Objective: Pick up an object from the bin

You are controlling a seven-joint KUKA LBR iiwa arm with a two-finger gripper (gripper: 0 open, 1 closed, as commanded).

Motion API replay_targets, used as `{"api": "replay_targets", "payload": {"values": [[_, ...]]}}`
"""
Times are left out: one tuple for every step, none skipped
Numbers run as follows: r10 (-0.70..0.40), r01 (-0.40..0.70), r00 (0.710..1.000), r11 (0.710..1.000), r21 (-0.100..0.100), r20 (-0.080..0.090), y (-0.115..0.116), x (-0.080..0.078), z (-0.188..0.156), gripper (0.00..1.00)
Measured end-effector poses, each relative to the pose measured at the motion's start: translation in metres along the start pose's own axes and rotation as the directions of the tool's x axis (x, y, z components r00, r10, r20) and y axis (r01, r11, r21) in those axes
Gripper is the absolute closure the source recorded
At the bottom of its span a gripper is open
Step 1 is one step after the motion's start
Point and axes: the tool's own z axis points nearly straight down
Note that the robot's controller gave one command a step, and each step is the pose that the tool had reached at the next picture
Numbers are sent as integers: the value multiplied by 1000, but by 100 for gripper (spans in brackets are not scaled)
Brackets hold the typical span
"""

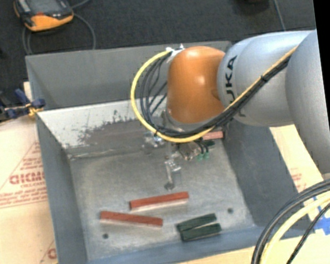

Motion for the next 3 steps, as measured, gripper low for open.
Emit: {"api": "replay_targets", "payload": {"values": [[-97, 97, 995, 995, -1, -12, 35, 67, 75, 0], [-96, 96, 995, 995, 2, -1, 34, 63, 71, 100], [-42, 42, 999, 999, 5, 7, 15, 60, -78, 100]]}}
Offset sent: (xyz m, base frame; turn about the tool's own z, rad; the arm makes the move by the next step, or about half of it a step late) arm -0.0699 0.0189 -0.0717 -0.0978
